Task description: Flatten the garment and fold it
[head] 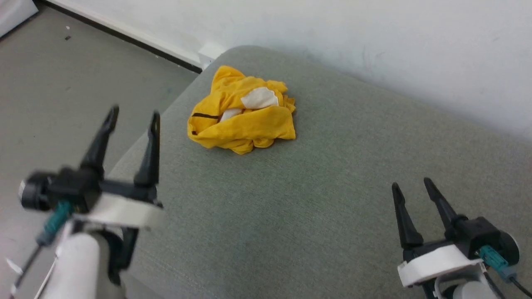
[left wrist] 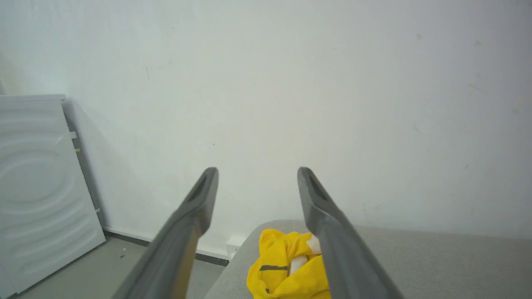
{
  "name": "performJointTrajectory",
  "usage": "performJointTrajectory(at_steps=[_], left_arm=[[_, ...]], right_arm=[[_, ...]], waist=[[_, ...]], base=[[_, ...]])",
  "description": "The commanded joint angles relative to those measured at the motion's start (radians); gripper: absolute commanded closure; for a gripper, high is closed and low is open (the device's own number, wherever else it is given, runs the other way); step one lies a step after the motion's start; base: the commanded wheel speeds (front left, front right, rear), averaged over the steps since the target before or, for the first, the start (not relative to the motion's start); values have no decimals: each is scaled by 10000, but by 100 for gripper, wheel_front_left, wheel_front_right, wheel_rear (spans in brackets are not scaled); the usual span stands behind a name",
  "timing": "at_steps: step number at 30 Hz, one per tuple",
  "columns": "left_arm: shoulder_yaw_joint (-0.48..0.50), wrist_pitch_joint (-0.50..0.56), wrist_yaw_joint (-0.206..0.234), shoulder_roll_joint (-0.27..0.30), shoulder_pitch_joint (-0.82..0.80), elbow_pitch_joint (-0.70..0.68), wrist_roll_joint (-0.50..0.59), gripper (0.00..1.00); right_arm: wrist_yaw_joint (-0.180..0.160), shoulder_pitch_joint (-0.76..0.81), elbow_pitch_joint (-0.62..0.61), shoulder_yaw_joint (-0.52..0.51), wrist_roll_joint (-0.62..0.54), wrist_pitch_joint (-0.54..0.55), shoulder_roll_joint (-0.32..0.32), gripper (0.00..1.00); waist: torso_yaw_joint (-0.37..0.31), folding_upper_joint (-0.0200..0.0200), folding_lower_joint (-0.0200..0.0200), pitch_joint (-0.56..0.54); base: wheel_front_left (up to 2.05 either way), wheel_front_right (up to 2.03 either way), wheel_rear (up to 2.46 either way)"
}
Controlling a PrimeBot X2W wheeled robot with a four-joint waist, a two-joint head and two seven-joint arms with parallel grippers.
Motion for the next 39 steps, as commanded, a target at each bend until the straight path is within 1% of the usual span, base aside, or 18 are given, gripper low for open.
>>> performJointTrajectory(at_steps=[1, 5, 7, 12, 17, 23, 25, 32, 35, 39], left_arm=[[-21, 64, -65, 95, -203, 28, -55, 0], [-114, 1055, -261, 968, -1875, 530, -356, 0], [-127, 1473, -310, 1361, -2644, 1009, -609, 0], [-559, 2423, -370, 2491, -4134, 2181, -1093, 0], [-1049, 3587, -378, 3148, -5237, 2881, -2659, 0], [-2076, 5112, -380, 4223, -6048, 3522, -4234, 0], [-2299, 5544, -380, 4413, -6277, 3850, -4688, 0], [-3308, 6966, -380, 4587, -6563, 4639, -6018, 0], [-3680, 7363, -381, 4944, -6609, 4940, -5876, 0], [-4063, 7366, -381, 5185, -6603, 5424, -5609, 0]], right_arm=[[-21, -158, -59, -22, -70, -47, 22, 0], [-21, -589, -421, 6, -431, -47, 22, 0], [-21, -832, -647, 58, -635, -24, 22, 0], [-21, -1403, -1444, 242, -1088, 284, 22, 0], [-21, -1717, -2188, 302, -1225, 616, 22, 0], [-21, -1914, -2890, 348, -1264, 939, 22, 0], [-21, -1996, -3096, 346, -1293, 991, 22, 0], [-21, -2255, -3319, 305, -1246, 1000, 22, 0], [-21, -2386, -3293, 339, -1170, 950, 22, 0], [-21, -2464, -3234, 326, -1103, 885, 22, 0]], waist=[[-248, 0, -1, 458], [-662, 0, -1, 1268], [-905, 0, -1, 1716], [-1523, 0, -1, 2711], [-2074, 0, -1, 3517], [-2718, 0, -1, 4455], [-2877, 0, -1, 4720], [-3311, 0, -1, 5310], [-3505, 0, -1, 5456], [-3673, 0, -1, 5559]], base=[[0, 0, 0], [0, 0, 0], [0, 0, 0], [0, 0, 0], [0, 0, 0], [0, 0, 0], [0, 0, 0], [0, 0, 0], [0, 0, 0], [0, 0, 0]])
